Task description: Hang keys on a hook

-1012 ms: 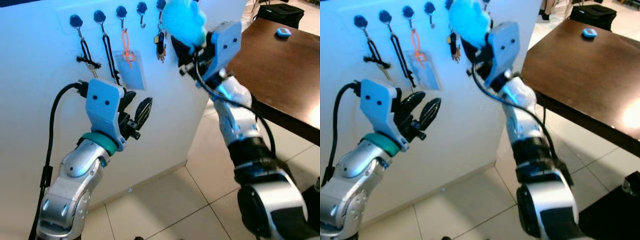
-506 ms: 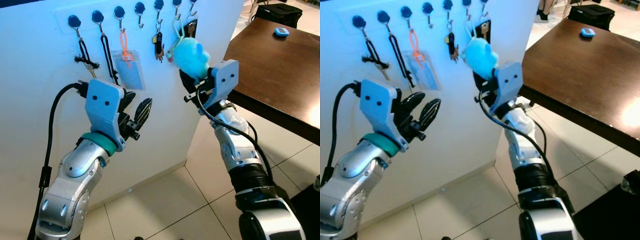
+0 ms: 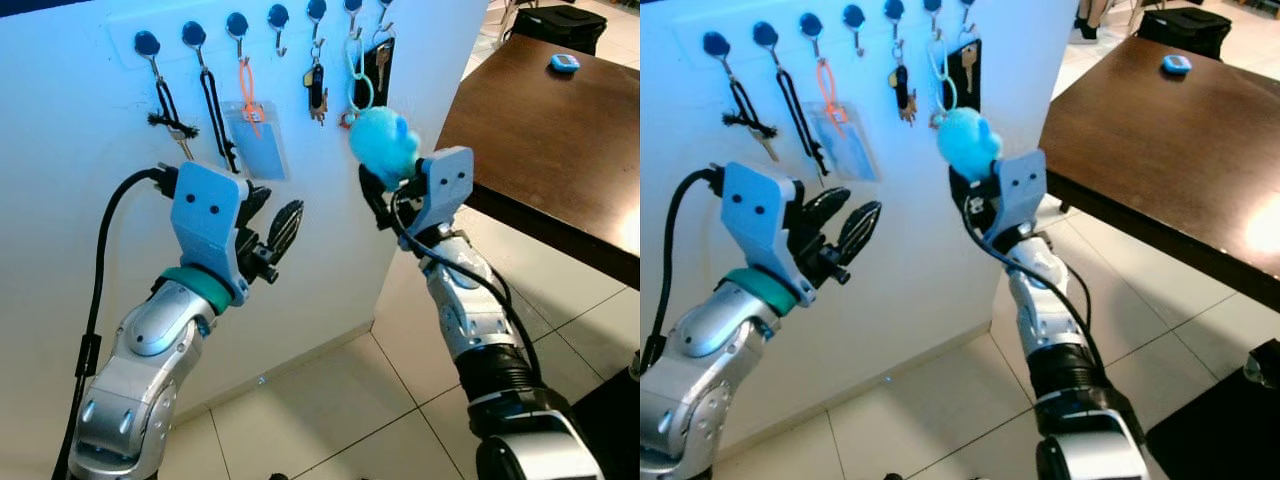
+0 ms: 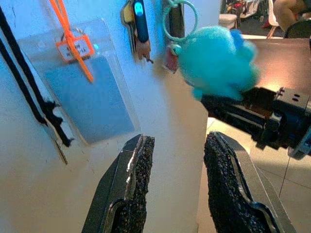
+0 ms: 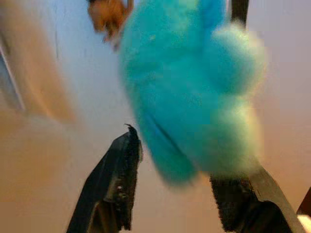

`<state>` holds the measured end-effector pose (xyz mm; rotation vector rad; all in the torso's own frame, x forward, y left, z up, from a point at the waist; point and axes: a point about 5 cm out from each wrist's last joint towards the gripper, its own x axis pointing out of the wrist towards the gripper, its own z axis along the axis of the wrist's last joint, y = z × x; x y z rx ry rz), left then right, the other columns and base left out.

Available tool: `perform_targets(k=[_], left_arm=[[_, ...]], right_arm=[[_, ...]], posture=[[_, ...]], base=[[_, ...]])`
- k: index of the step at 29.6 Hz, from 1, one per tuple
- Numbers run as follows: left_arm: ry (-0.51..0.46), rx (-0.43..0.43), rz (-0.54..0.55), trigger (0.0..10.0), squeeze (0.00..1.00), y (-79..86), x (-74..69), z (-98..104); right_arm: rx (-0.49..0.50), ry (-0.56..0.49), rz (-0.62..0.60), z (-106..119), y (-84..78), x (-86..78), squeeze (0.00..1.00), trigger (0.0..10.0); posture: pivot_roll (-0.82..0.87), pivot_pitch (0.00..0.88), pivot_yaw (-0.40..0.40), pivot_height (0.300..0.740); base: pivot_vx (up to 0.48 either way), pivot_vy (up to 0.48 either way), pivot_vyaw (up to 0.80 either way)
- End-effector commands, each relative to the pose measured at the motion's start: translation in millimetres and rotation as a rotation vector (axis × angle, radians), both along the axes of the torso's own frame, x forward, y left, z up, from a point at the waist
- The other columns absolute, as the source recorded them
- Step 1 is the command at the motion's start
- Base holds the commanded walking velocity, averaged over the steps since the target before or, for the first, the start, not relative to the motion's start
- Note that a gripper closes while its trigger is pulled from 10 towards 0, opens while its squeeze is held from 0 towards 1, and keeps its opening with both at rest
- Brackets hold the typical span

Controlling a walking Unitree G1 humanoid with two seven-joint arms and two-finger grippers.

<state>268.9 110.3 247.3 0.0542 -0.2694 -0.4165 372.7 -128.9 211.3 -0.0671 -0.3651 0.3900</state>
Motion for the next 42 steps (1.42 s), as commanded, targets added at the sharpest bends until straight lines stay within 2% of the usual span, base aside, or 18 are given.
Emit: perform_targets(k=[1,4,5,8,9,10,13,18,21,23,24,25,27,28,29,31,33,42], left_arm=[[0.041,0.013,-0.001,10.0,0.00,0.7,-0.3,-9.9],[0.041,0.013,-0.001,10.0,0.00,0.7,-0.3,-9.9],[0.063,0.024,0.004,10.0,0.00,2.3,-0.7,-16.2],[0.063,0.024,0.004,10.0,0.00,2.3,-0.7,-16.2],[0.089,0.044,0.009,10.0,0.00,3.6,-0.3,-25.8],[0.089,0.044,0.009,10.0,0.00,3.6,-0.3,-25.8],[0.144,0.110,0.058,10.0,0.00,10.0,-1.0,-47.7],[0.160,0.174,0.112,10.0,0.00,16.1,-1.6,-59.1],[0.188,0.181,0.255,10.0,0.00,31.6,1.3,-71.8],[0.188,0.181,0.255,10.0,0.00,31.6,1.3,-71.8],[0.195,0.174,0.305,10.0,0.00,36.3,2.2,-75.1],[0.195,0.174,0.305,10.0,0.00,36.3,2.2,-75.1],[0.234,0.168,0.359,10.0,0.00,40.1,-1.8,-89.1],[0.234,0.168,0.359,10.0,0.00,40.1,-1.8,-89.1],[0.259,0.181,0.369,10.0,0.00,39.3,-4.5,-100.1],[0.259,0.181,0.369,10.0,0.00,39.3,-4.5,-100.1],[0.286,0.171,0.379,10.0,0.00,37.4,-5.2,-112.4],[0.296,0.185,0.423,10.0,0.00,39.1,-2.6,-131.2]], right_arm=[[0.011,0.082,0.008,-21.7,-0.2,-2.4,1.00,10.0],[0.011,0.082,0.008,-21.7,-0.2,-2.4,1.00,10.0],[0.006,0.118,0.007,-32.8,-2.6,-4.8,0.00,10.0],[0.006,0.118,0.007,-32.8,-2.6,-4.8,0.00,10.0],[-0.005,0.151,-0.010,-43.4,-7.4,-6.6,0.00,10.0],[-0.005,0.151,-0.010,-43.4,-7.4,-6.6,0.00,10.0],[-0.030,0.169,-0.009,-55.2,-8.9,-13.1,0.00,10.0],[-0.032,0.158,-0.007,-57.4,-9.2,-17.9,0.00,10.0],[0.008,0.151,-0.081,-67.6,-20.4,-38.2,0.00,10.0],[0.008,0.151,-0.081,-67.6,-20.4,-38.2,0.00,10.0],[0.005,0.149,-0.096,-72.4,-21.8,-48.4,0.00,10.0],[0.005,0.149,-0.096,-72.4,-21.8,-48.4,0.00,10.0],[0.017,0.147,-0.137,-76.9,-25.8,-70.7,0.00,10.0],[0.017,0.147,-0.137,-76.9,-25.8,-70.7,0.00,10.0],[0.021,0.144,-0.159,-76.9,-29.1,-77.3,0.00,10.0],[0.021,0.144,-0.159,-76.9,-29.1,-77.3,0.00,10.0],[0.017,0.155,-0.194,-80.9,-34.3,-79.0,0.00,10.0],[-0.042,0.165,-0.192,-93.1,-25.4,-78.5,0.00,10.0]], posture=[[-0.02,0.116,0.130,0.740],[-0.02,0.116,0.130,0.740],[-0.02,0.117,0.133,0.740],[-0.02,0.117,0.133,0.740],[-0.03,0.119,0.131,0.740],[-0.03,0.119,0.131,0.740],[-0.04,0.117,0.120,0.740],[-0.05,0.100,0.123,0.740],[-0.08,0.077,0.123,0.740],[-0.08,0.077,0.123,0.740],[-0.10,0.064,0.124,0.740],[-0.10,0.064,0.124,0.740],[-0.12,0.046,0.118,0.740],[-0.12,0.046,0.118,0.740],[-0.12,0.041,0.115,0.740],[-0.12,0.041,0.115,0.740],[-0.12,0.033,0.110,0.740],[-0.11,0.000,0.111,0.740]], base=[[0.000,0.000,0.00],[0.000,0.000,0.00],[0.000,0.000,0.00],[0.000,0.000,0.00],[0.000,0.000,0.00],[0.000,0.000,0.00],[0.000,0.000,0.00],[0.000,0.000,0.00],[0.000,0.000,0.00],[0.000,0.000,0.00],[0.000,0.000,0.00],[0.000,0.000,0.00],[0.000,0.000,0.00],[0.000,0.000,0.00],[0.000,0.000,0.00],[0.000,0.000,0.00],[0.000,0.000,0.00],[0.000,0.000,0.00]])
